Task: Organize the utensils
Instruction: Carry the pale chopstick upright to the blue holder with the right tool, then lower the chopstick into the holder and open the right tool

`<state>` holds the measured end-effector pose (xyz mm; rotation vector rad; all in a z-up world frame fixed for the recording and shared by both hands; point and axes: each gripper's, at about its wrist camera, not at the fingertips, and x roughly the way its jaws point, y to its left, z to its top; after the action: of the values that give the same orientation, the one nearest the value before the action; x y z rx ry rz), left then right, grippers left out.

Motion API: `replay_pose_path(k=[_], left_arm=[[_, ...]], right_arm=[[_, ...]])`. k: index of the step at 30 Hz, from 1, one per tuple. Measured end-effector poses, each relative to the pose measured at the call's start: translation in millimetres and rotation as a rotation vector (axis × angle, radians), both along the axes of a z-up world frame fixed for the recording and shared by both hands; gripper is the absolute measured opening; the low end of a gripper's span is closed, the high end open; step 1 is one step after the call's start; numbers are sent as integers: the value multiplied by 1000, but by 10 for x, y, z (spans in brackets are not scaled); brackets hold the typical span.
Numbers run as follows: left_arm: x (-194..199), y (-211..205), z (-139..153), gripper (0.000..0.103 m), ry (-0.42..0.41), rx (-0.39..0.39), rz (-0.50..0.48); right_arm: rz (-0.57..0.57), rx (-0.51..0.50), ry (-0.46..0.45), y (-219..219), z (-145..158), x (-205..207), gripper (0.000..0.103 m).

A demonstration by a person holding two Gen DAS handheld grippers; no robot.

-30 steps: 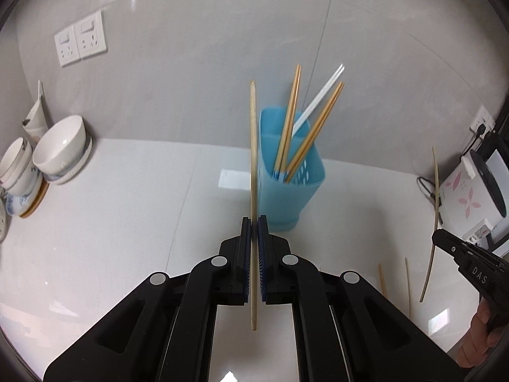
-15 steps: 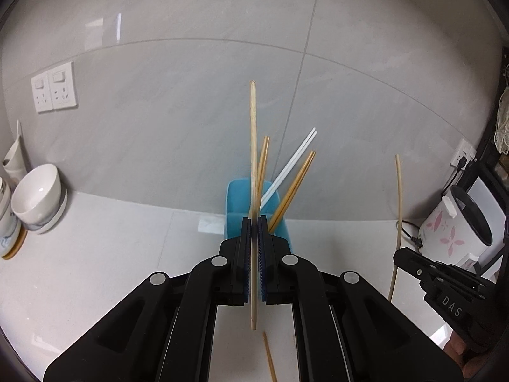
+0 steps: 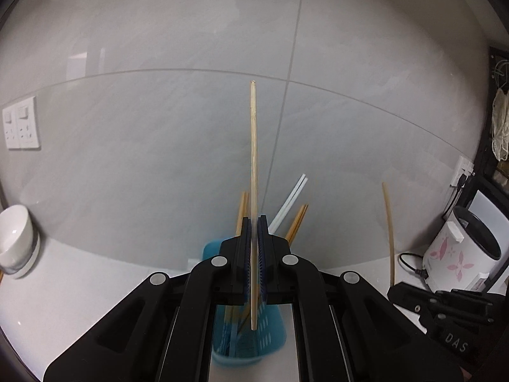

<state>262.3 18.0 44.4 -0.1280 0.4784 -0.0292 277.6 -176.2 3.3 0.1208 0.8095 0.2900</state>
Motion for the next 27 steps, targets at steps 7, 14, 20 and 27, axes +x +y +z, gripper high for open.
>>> replay_pose_path(k=[7, 14, 20, 27], left_arm=[[213, -63, -241, 4, -6, 22, -21], [335, -130, -515, 4, 36, 57, -26], [405, -140, -755, 4, 95, 55, -30], [409, -96, -801, 10, 160, 36, -27]], right_arm=[[13, 9, 24, 54, -151, 97, 3], [27, 15, 33, 114, -206, 143, 3], [43, 6, 34, 171, -212, 147, 3], [53, -3, 27, 183, -181, 162, 3]])
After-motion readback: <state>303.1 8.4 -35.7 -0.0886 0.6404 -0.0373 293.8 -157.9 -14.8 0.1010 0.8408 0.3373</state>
